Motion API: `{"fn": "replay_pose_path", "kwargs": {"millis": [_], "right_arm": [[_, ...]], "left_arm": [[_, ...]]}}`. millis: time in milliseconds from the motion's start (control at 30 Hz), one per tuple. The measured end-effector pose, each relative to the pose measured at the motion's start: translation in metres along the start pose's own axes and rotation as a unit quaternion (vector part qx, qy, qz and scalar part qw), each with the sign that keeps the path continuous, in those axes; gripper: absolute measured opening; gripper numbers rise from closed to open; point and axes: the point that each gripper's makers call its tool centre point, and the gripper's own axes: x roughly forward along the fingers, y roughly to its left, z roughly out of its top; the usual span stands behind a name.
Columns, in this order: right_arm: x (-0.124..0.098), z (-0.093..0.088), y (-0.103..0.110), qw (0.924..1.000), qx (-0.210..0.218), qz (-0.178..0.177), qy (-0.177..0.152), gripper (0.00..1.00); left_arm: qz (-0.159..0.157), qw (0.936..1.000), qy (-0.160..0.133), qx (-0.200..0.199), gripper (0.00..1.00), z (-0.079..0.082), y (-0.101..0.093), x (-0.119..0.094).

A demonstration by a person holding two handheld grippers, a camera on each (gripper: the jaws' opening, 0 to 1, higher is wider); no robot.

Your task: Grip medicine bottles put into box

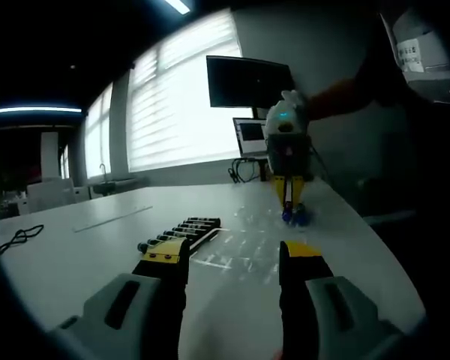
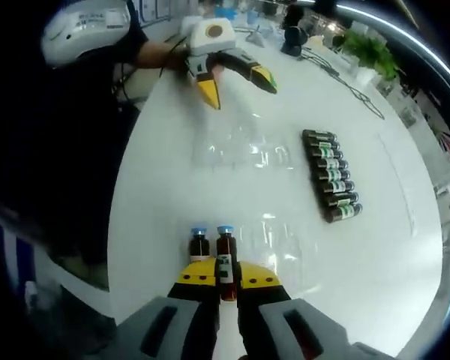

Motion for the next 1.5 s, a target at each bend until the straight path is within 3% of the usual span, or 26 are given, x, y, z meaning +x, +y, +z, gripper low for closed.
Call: {"fn": "replay_pose_path", "kwargs": {"millis": [533,600,633,667,700,733,767,900,1500], "right_arm": [[0.0005,-0.0021,-0.001,0.9999,0.012,0.004,-0.002,0.04],[0.0026,-0.0005,0.0015,0.9999,0.01,0.011,-0.006,0.0],[0.0033,0.0,0.003,0.9995,0.03,0.007,-0.005,0.0],[0.0072,0.0009,0.0049,0.9999,0.009,0.013,-0.003,0.0],[0.0073,-0.001,0.0023,0.9999,0.012,-0.008,0.003,0.0],[0.0068,0.0012,0.0073,0.9998,-0.017,0.014,0.003,0.0],[0.0073,0.0034,0.006,1.0,0.005,0.006,0.001,0.0],[0.0032,0.0041,0.0063,0.9997,0.024,0.006,-0.002,0.0],[0.0028,0.0041,0.0047,0.9991,0.04,0.008,-0.01,0.0]], "left_arm": [[0.0,1.0,0.001,0.001,0.41,-0.0001,-0.0002,0.0],[0.0,1.0,0.0,0.001,0.41,0.0001,-0.0002,0.0],[0.0,1.0,0.0,0.0,0.41,0.0001,-0.0001,0.0],[0.0,1.0,0.0,0.0,0.41,0.0,-0.0001,0.0],[0.0,1.0,0.0,0.001,0.41,0.0001,-0.0001,0.0],[0.0,1.0,0.0,0.001,0.41,0.0001,-0.0002,0.0],[0.0,1.0,0.0,0.001,0.41,0.0,-0.0002,0.0001],[0.0,1.0,0.0,0.0,0.41,0.0,-0.0001,0.0],[0.0,1.0,0.0,0.001,0.41,0.0001,0.0,-0.0001]]}}
